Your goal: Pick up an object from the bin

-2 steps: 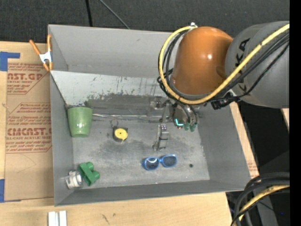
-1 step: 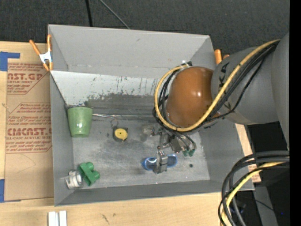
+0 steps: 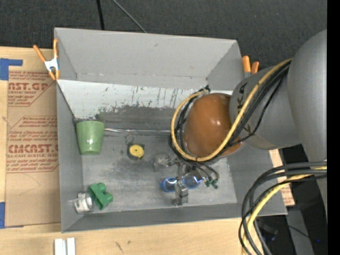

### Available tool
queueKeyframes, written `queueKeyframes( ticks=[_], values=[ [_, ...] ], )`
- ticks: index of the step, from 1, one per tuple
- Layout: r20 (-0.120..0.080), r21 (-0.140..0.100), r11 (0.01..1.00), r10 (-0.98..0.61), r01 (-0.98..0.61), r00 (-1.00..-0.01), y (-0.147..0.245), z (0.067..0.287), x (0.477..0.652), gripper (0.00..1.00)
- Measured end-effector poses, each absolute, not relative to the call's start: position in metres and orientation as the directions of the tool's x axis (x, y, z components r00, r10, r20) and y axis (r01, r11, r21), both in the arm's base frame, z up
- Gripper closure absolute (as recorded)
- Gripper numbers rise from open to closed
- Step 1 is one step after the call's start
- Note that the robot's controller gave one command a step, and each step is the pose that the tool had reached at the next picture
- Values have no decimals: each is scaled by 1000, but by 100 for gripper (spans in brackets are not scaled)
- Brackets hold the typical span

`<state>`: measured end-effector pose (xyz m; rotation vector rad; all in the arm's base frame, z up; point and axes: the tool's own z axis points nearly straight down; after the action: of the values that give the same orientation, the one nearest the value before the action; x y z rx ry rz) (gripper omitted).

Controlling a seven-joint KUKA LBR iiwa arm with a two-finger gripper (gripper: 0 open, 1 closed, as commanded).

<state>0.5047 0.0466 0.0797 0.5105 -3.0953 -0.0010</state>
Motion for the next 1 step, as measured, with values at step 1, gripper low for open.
queueKeyframes(
  ticks=[1],
  values=[
    [-1, 1, 947, -320, -320, -947, 47, 82, 506, 100]
  ],
)
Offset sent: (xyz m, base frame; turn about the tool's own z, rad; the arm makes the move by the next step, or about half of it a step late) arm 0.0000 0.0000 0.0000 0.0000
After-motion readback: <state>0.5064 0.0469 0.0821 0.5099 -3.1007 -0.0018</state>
